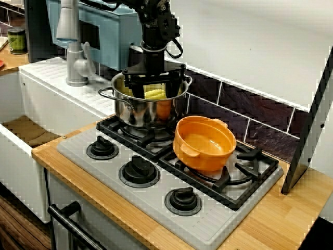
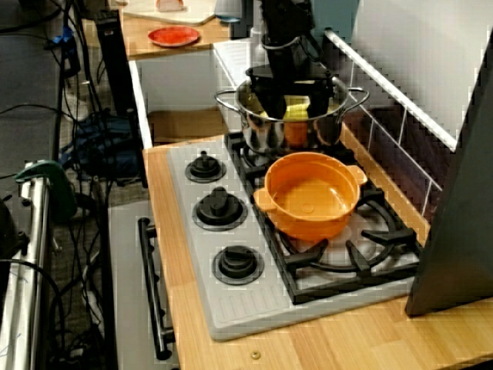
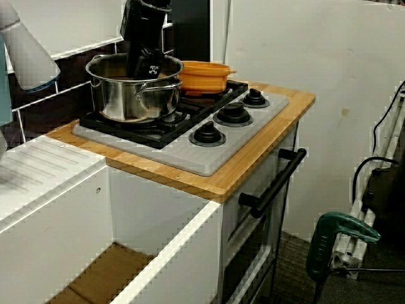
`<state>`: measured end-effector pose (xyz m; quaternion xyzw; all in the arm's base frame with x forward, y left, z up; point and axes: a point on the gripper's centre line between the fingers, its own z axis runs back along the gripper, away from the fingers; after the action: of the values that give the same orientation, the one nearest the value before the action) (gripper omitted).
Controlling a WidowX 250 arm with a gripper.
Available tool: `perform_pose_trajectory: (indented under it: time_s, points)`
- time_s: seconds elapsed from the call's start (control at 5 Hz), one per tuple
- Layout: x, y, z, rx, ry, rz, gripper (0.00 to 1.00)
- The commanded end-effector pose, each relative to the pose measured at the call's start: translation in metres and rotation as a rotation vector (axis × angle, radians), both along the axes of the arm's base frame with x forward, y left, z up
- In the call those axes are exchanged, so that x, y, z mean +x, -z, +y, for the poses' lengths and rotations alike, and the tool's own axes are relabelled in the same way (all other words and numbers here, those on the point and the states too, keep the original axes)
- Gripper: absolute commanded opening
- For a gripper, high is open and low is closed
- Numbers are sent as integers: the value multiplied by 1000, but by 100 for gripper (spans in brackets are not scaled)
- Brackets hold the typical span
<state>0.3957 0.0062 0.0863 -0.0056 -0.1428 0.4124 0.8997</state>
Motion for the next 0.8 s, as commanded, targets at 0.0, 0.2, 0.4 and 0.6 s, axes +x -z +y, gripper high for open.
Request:
perform_pose_trajectory:
  time_s: [0.0, 0.2, 0.4, 0.6]
  points:
    - [-6, -7, 1, -8, 6, -15, 0]
    - [-8, -11, 2, -12, 12, -19, 0]
    - [-12, -16, 3, -15, 19, -26, 0]
    - [-16, -22, 3, -20, 25, -32, 0]
